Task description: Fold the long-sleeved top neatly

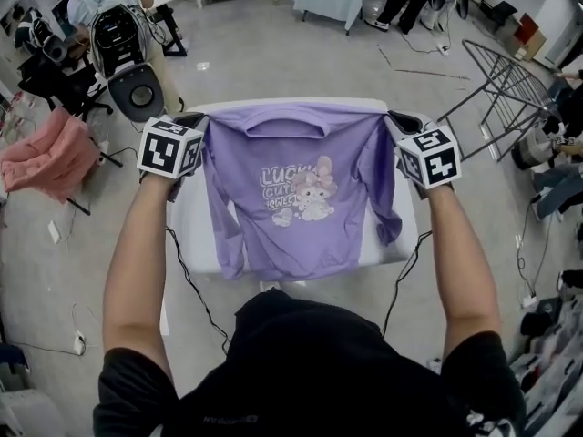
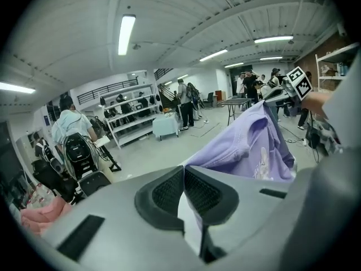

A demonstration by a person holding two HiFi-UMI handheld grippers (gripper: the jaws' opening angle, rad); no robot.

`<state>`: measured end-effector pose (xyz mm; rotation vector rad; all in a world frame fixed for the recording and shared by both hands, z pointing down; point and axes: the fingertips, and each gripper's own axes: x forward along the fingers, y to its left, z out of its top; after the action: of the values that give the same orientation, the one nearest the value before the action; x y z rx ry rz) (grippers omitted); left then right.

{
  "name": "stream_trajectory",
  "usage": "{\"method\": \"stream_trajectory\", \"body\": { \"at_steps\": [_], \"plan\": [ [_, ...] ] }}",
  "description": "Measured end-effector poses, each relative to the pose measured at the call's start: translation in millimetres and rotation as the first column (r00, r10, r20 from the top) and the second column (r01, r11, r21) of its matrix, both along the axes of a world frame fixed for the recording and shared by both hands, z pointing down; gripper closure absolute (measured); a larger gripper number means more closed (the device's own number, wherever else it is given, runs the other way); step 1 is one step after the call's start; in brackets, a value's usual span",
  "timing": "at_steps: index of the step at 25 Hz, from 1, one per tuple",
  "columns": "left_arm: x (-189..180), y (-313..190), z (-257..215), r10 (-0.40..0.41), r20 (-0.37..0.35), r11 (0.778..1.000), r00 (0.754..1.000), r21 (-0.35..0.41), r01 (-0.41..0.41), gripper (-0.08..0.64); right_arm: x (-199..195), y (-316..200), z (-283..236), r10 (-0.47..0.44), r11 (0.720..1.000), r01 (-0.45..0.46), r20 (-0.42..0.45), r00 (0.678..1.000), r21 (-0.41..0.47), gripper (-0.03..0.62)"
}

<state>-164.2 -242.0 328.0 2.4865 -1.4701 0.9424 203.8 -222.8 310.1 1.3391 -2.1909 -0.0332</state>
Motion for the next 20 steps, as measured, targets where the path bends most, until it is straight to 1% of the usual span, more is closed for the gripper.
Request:
{"method": "stream_trajectory", "body": {
  "at_steps": [3, 6, 10, 12, 16, 20],
  "plan": [
    [9.2, -33.1, 25.4, 0.029, -0.001, 0.999, 1.000, -0.036, -0.029, 0.551, 8.8, -26.7, 23.9, 0.055, 0.998, -0.055, 0.004, 0.998, -0.037, 0.572],
    [20.2, -68.3, 47.7, 0.049, -0.006, 0.996, 0.999, -0.077, -0.049, 0.552, 19.5, -56.6, 47.4, 0.106, 0.992, -0.107, -0.012, 0.994, -0.071, 0.572],
    [33.4, -102.6, 94.1, 0.084, 0.031, 0.982, 0.996, -0.175, -0.077, 0.551, 28.0, -89.1, 93.5, 0.144, 0.976, -0.148, -0.042, 0.989, -0.158, 0.572],
    [38.7, -113.4, 124.1, 0.085, 0.047, 0.972, 0.995, -0.223, -0.072, 0.551, 32.8, -101.1, 122.9, 0.140, 0.966, -0.148, -0.051, 0.989, -0.212, 0.572],
    [44.8, -141.3, 171.8, 0.056, 0.032, 0.954, 0.998, -0.298, -0.044, 0.551, 39.3, -137.6, 174.3, 0.121, 0.944, -0.130, -0.049, 0.991, -0.302, 0.571],
    [43.9, -161.6, 217.3, 0.017, 0.068, 0.933, 0.998, -0.361, 0.009, 0.551, 41.3, -173.3, 222.4, 0.058, 0.924, -0.082, -0.073, 0.996, -0.373, 0.571]
  ]
}}
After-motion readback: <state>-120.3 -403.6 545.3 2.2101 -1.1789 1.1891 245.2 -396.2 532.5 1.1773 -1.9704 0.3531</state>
